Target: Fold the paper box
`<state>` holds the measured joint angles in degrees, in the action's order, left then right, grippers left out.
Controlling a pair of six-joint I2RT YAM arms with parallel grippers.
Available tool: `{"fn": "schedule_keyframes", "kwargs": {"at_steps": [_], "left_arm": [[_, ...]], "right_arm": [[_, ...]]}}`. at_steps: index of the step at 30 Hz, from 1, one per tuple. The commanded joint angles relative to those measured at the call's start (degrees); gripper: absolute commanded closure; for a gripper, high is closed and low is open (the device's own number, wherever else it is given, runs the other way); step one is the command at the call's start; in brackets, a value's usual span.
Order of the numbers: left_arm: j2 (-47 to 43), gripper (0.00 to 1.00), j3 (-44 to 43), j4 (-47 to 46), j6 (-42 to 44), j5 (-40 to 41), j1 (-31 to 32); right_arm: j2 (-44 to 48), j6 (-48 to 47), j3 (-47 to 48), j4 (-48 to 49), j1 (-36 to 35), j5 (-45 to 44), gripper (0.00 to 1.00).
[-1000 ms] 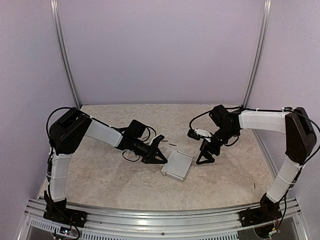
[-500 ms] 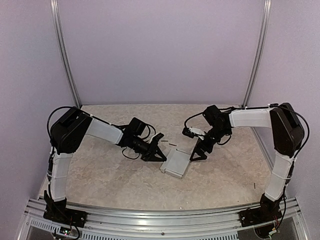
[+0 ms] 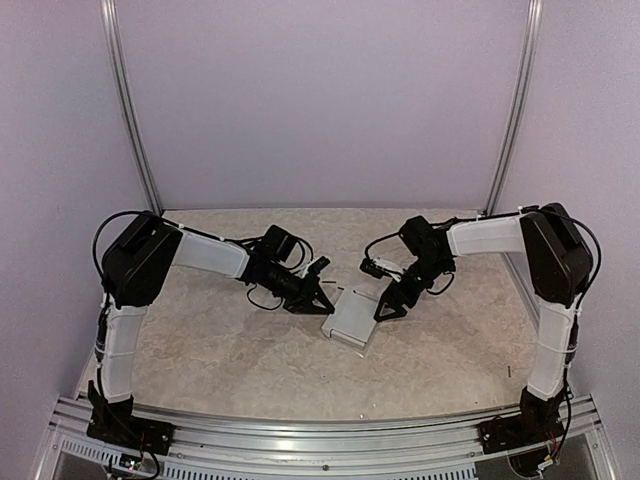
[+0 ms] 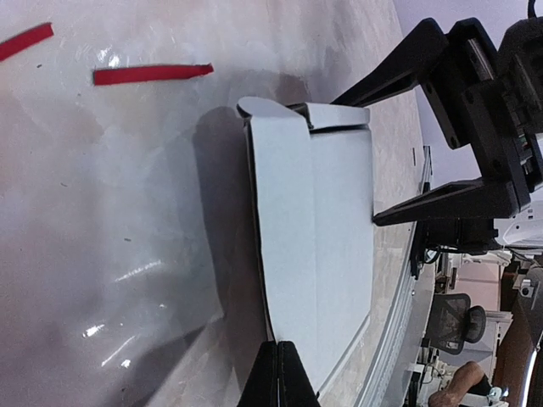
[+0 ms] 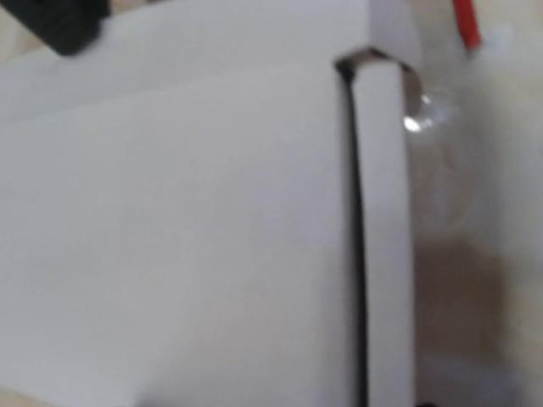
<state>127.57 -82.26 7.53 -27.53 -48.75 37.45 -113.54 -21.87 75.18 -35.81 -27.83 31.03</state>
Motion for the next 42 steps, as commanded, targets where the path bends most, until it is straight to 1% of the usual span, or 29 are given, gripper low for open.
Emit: {"fn": "schedule_keyframes", "kwargs": {"at_steps": [1,3,6,10,13,16,19,24,28,33,37,39,42], "left_arm": [[2.0,1.0,-1.6,2.1,1.6,1.9,-0.4],[1.8,0.99,-1.6,2.1,1.7,1.9,-0.4],[1.3,0.95,-1.2,2.0,1.7,2.5,-0.4],[-1.2,0.93,0.0,1.1,1.7,3.6,-0.4],[-2.4,0.9,0.1,1.5,1.7,4.0,-0.4],[-3.2,0.87,0.1,1.5,1.5,4.6,-0.4],[-4.1,0.86,0.2,1.4,1.2,6.1,-0.5],[-4.8,0.82,0.2,1.8,1.1,6.2,-0.5],[-6.6,0.81,2.0,1.4,2.2,7.0,-0.8],[-9.8,0.79,3.8,2.6,2.6,13.8,-1.5],[-13.9,0.79,7.4,1.4,2.2,23.5,-1.7],[-16.4,0.78,9.9,0.0,2.3,26.9,-1.7],[-18.6,0.78,11.5,-0.2,2.0,29.1,-1.9]], "right_arm": [[-1.5,2.7,0.2,1.1,0.8,-2.6,0.3],[-1.6,3.2,0.0,1.7,0.9,-4.0,0.3],[-2.1,3.5,-0.3,1.9,1.0,-5.6,0.3],[-1.9,2.6,-0.6,0.8,1.5,-2.1,0.29],[0.7,1.1,-1.5,0.7,1.6,0.4,0.23],[2.1,1.8,-1.2,1.0,1.6,1.8,0.18],[1.3,2.9,0.3,1.1,1.6,2.6,0.17],[-2.1,3.8,1.6,1.3,1.6,-2.0,0.17],[-2.2,3.1,-0.7,1.9,1.6,-8.2,0.17],[-1.9,2.3,-3.3,2.3,1.6,-12.7,0.17],[-0.9,1.5,-5.8,2.1,1.9,-15.1,0.17],[0.2,0.9,-7.6,2.1,2.5,-16.3,0.17],[2.2,0.0,-9.0,1.9,4.0,-13.3,0.17]]}}
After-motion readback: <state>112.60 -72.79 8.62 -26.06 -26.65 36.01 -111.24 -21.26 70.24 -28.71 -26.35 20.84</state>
